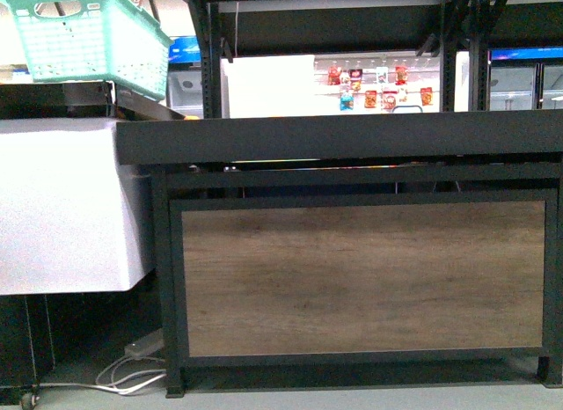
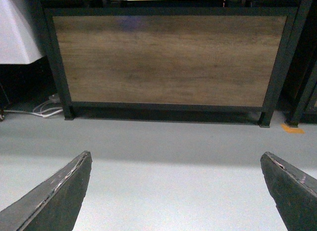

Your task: Pick lemon from shelf

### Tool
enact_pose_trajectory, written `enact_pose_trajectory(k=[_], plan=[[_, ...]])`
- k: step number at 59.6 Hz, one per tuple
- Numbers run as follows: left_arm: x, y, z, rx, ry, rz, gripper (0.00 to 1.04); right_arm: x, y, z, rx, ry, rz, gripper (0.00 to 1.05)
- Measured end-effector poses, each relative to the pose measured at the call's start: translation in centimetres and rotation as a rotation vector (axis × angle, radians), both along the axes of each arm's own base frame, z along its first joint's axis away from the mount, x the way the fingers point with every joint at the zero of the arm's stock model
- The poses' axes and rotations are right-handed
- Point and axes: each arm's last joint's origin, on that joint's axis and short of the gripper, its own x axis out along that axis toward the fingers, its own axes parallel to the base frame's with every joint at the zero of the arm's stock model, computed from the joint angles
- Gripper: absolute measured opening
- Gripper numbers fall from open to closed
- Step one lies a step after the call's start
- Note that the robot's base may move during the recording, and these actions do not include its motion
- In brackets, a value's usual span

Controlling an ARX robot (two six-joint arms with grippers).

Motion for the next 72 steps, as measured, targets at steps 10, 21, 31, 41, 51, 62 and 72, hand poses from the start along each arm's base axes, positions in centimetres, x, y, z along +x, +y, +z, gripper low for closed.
enact_pose_trajectory(k=[10, 21, 31, 41, 51, 62, 72], plan=[[0.00, 0.00, 0.00, 0.000, 0.000, 0.000, 0.97, 0.00, 0.00, 0.00, 0.000, 0.000, 0.001, 1.02], [0.00, 0.00, 0.00, 0.000, 0.000, 0.000, 0.97, 0.00, 0.00, 0.00, 0.000, 0.000, 0.000, 1.02], [0.00, 0.00, 0.00, 0.000, 0.000, 0.000, 0.97, 0.00, 0.00, 0.00, 0.000, 0.000, 0.000, 1.02], [0.00, 0.00, 0.00, 0.000, 0.000, 0.000, 0.97, 0.00, 0.00, 0.00, 0.000, 0.000, 0.000, 1.02], [0.00, 0.00, 0.00, 0.000, 0.000, 0.000, 0.97, 0.00, 0.00, 0.00, 0.000, 0.000, 0.000, 1.02], [0.00, 0.00, 0.00, 0.000, 0.000, 0.000, 0.97, 0.00, 0.00, 0.00, 0.000, 0.000, 0.000, 1.02], [0.00, 0.00, 0.00, 0.000, 0.000, -0.001, 0.97, 0.00, 0.00, 0.00, 0.000, 0.000, 0.000, 1.02]])
